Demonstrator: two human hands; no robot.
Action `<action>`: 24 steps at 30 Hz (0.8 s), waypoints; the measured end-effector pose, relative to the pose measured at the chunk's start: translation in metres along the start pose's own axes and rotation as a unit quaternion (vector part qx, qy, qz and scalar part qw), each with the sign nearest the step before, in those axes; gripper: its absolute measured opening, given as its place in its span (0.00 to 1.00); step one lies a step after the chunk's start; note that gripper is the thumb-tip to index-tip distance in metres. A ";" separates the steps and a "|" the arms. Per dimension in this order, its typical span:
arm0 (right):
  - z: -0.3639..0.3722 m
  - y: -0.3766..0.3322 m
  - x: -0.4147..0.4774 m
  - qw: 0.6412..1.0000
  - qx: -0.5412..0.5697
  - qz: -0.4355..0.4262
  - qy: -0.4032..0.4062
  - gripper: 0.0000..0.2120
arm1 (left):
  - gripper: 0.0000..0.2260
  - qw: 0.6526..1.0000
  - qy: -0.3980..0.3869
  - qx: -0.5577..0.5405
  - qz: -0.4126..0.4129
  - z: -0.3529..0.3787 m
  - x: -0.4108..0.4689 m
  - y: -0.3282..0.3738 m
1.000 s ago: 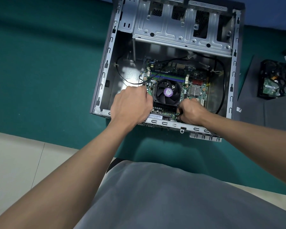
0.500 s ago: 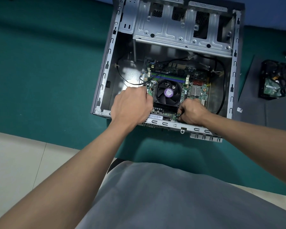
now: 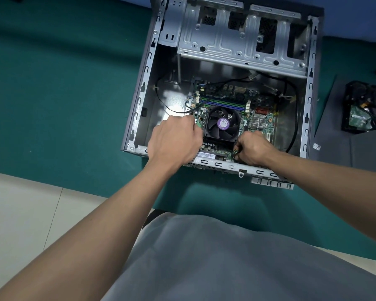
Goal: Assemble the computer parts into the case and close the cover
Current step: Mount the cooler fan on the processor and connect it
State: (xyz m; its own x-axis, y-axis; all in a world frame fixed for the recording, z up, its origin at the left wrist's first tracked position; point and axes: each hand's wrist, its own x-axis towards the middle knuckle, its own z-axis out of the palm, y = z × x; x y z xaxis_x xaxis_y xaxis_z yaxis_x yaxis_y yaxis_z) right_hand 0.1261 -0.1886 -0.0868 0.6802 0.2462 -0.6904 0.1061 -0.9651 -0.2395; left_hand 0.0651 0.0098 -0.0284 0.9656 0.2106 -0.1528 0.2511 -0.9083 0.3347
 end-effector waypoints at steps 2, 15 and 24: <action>-0.002 0.000 -0.002 1.000 -0.018 -0.007 0.004 0.08 | 0.13 1.000 -0.001 -0.001 -0.001 0.000 -0.001 0.001; -0.006 -0.004 -0.009 0.999 -0.040 -0.014 -0.019 0.08 | 0.12 1.000 -0.014 -0.006 -0.005 -0.002 -0.003 0.002; -0.010 0.004 -0.006 0.998 -0.003 0.004 -0.056 0.08 | 0.12 0.999 -0.025 -0.020 0.025 0.002 0.000 -0.001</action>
State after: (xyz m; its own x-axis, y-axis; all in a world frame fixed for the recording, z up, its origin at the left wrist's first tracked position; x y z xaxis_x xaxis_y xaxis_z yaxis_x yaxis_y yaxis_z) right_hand 0.1299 -0.1948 -0.0766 0.5963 0.2469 -0.7638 0.1062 -0.9674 -0.2299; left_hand 0.0642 0.0102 -0.0307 0.9728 0.1451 -0.1807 0.2052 -0.9017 0.3805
